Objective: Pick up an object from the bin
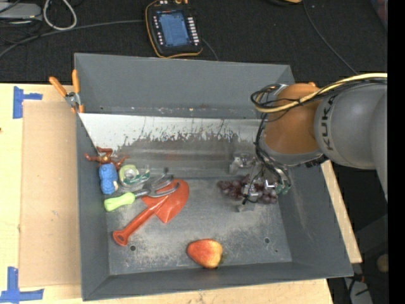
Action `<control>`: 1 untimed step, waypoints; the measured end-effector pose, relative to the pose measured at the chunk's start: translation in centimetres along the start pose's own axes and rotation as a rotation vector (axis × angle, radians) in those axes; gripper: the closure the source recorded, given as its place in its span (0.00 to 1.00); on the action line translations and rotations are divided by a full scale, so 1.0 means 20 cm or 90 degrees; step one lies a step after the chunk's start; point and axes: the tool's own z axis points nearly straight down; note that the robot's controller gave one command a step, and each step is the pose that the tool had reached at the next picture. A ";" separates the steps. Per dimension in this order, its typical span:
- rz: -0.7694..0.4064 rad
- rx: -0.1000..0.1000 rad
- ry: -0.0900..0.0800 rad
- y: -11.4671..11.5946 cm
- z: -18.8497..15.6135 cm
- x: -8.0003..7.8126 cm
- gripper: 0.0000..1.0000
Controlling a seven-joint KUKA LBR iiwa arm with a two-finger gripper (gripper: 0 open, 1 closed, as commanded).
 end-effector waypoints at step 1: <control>0.030 0.001 0.006 -0.09 0.00 0.09 0.00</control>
Offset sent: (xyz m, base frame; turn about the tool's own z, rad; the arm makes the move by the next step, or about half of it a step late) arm -0.0030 -0.0019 -0.0009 0.0058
